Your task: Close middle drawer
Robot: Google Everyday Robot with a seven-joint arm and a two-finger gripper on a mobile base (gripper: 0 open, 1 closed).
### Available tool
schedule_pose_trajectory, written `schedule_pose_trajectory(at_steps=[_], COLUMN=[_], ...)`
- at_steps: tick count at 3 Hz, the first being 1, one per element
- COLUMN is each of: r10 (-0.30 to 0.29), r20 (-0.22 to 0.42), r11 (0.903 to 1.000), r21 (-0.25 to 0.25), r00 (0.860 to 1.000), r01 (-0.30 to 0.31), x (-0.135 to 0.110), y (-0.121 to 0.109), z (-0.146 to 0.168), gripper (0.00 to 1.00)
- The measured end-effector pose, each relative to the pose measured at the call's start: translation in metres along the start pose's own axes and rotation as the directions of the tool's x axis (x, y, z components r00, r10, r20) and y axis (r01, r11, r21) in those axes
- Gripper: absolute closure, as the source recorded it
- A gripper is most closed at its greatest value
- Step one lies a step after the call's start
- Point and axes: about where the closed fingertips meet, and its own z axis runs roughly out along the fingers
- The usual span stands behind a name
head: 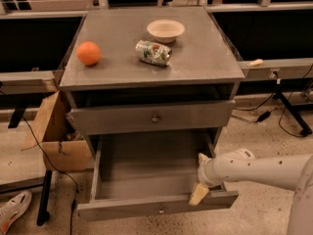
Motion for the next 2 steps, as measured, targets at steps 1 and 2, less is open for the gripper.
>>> schedule_pose_trajectory(at_steps=[1, 2], r10=[0.021, 0.030], r20=[0.009, 0.020], r11=[0.9996, 0.9990], r21=[0.019, 0.031], r00=[1.000, 0.999], r01=[-0.021, -0.031], x=[0.0029, 0.0031], y=[-0.0047, -0.0060], z=[-0.0015, -0.0042], gripper=[0.00, 0.00])
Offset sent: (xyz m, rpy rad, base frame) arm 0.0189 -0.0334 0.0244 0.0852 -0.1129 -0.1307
